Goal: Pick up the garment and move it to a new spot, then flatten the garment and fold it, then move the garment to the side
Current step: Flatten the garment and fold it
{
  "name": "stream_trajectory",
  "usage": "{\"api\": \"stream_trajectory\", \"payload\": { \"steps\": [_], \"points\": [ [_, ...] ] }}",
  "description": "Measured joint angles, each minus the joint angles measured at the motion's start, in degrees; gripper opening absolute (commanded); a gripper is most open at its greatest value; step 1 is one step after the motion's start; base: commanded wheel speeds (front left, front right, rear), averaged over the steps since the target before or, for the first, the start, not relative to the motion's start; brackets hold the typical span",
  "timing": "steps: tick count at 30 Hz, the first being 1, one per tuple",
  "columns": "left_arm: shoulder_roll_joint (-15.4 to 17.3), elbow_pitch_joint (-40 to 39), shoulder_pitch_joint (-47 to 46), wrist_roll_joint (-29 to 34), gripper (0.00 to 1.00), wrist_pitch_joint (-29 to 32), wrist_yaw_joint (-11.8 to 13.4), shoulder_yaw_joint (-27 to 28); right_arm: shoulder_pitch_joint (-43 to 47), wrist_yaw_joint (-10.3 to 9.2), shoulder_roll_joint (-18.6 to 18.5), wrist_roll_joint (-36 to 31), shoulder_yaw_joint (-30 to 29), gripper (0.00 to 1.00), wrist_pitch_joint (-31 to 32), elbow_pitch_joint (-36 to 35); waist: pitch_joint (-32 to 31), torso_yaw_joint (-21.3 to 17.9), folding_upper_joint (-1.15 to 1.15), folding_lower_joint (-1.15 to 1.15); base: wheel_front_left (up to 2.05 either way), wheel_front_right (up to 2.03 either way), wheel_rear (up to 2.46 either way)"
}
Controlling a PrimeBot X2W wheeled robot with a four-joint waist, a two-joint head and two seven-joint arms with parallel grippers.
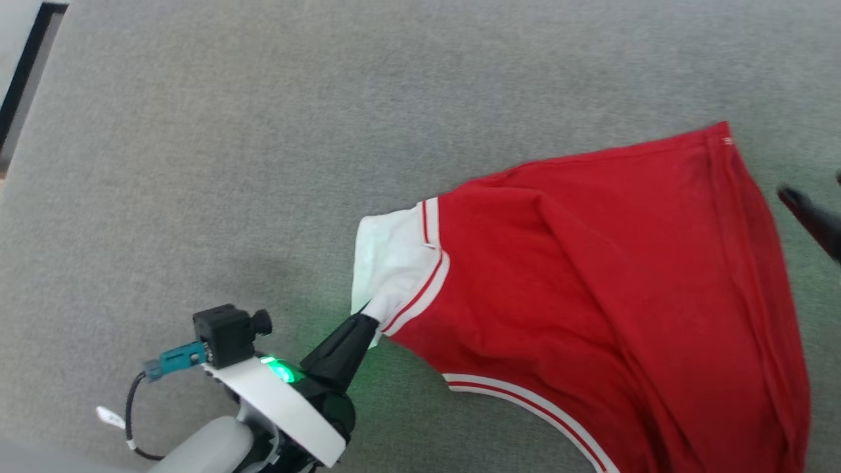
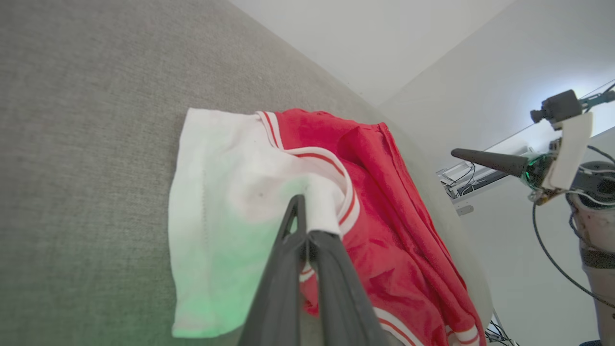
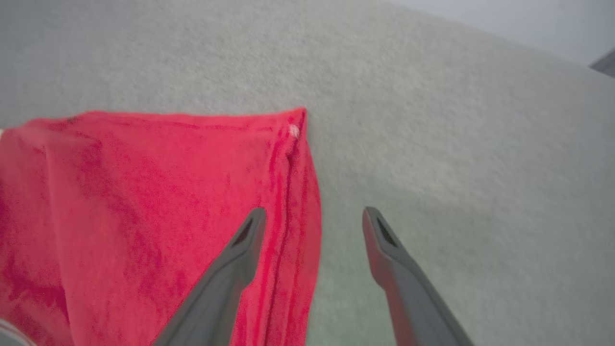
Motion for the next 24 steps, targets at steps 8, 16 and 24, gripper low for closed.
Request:
{"api": "stream_trajectory", "payload": {
  "steps": [8, 16, 24],
  "points": [
    [-1.85, 0.25, -2.2, -0.03, 0.0, -0.1, 0.0, -1.99, -16.45, 0.0, 2.46, -6.2, 9.92, 1.0, -2.6, 22.19, 2.42, 3.52, 0.0, 0.0, 0.0, 0.0, 0.0],
    [-3.47, 1.03, -3.26, -0.1, 0.0, -0.1, 0.0, -2.74, -21.4, 0.0, -0.49, -4.6, 17.56, 0.1, 0.56, 30.08, 4.43, 5.47, 0.0, 0.0, 0.0, 0.0, 0.0],
    [-0.62, 5.17, -7.78, 0.55, 0.0, -0.09, 0.0, -7.22, -23.56, 0.01, 2.04, -2.8, 15.67, 0.0, -8.78, 35.41, 2.9, 4.13, 0.0, 0.0, 0.0, 0.0, 0.0]
  ]
}}
